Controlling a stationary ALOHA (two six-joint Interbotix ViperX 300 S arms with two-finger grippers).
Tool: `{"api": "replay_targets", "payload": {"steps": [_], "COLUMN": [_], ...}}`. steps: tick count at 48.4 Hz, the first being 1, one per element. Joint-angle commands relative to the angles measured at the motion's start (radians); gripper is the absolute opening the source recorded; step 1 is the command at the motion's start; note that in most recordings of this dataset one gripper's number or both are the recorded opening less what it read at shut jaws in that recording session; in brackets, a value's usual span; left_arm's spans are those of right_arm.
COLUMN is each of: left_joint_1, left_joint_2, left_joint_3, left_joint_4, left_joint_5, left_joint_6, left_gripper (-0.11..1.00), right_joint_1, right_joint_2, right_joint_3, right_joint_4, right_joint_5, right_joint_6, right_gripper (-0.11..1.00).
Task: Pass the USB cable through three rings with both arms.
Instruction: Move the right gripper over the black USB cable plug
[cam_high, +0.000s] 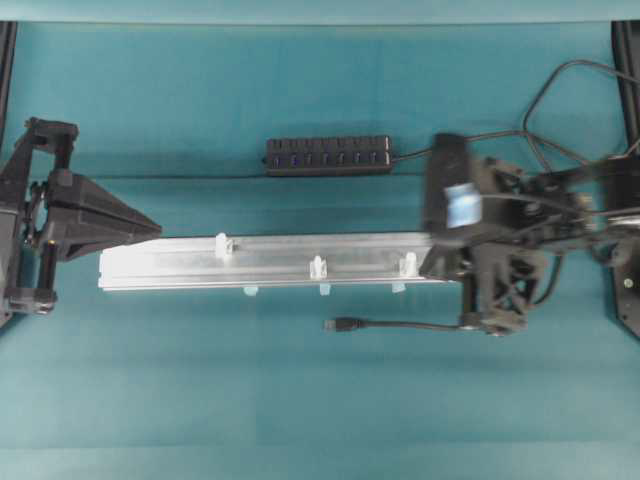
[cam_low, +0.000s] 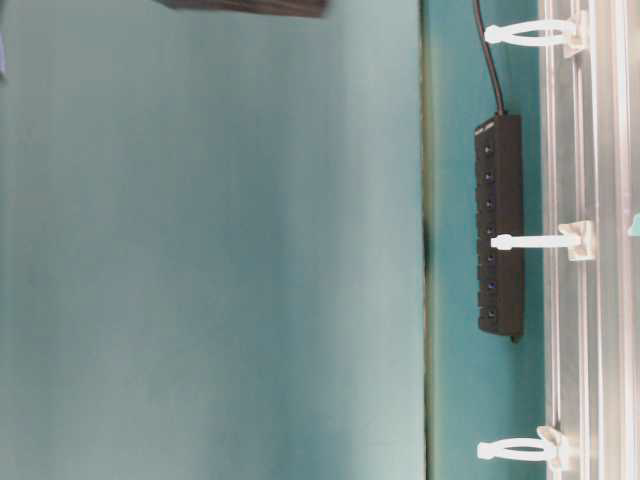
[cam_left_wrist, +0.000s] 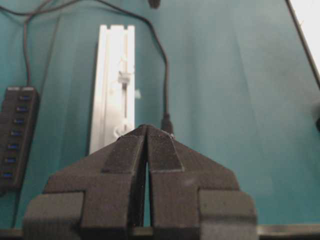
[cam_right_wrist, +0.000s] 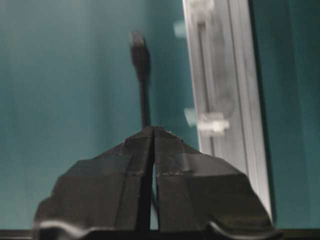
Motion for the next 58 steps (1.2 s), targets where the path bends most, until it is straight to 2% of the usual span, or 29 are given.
{"api": "replay_targets", "payload": {"steps": [1, 12, 19, 25, 34, 36, 45, 58], "left_joint_1": [0.002, 0.002, 0.002, 0.002, 0.002, 0.002, 0.002, 0.002], "left_joint_2": [0.006, 0.018, 0.018, 0.017, 0.014, 0.014, 0.009, 0.006], "left_joint_3": [-0.028, -0.029, -0.029, -0.029, -0.029, -0.028, -0.028, -0.025], "left_joint_4": [0.002, 0.003, 0.003, 0.003, 0.003, 0.003, 0.003, 0.005], "left_joint_5": [0.005, 0.018, 0.026, 0.037, 0.058, 0.063, 0.074, 0.075], "left_joint_6": [0.0, 0.0, 0.0, 0.002, 0.002, 0.002, 0.002, 0.003], "left_gripper": [0.02, 0.02, 0.02, 0.02, 0.02, 0.02, 0.02, 0.02], "right_joint_1": [0.006, 0.006, 0.006, 0.006, 0.028, 0.035, 0.071, 0.086], "right_joint_2": [0.035, 0.112, 0.153, 0.186, 0.242, 0.259, 0.325, 0.387], "right_joint_3": [-0.049, -0.094, -0.118, -0.138, -0.158, -0.158, -0.176, -0.17], "right_joint_4": [-0.006, -0.006, -0.006, -0.008, -0.015, -0.023, -0.069, -0.098], "right_joint_5": [0.038, 0.061, 0.072, 0.086, 0.083, 0.083, 0.077, 0.018], "right_joint_6": [0.002, 0.002, 0.002, 0.003, 0.005, 0.006, 0.008, 0.008], "right_gripper": [-0.1, -0.07, 0.02, 0.23, 0.76, 0.84, 0.81, 0.81]}}
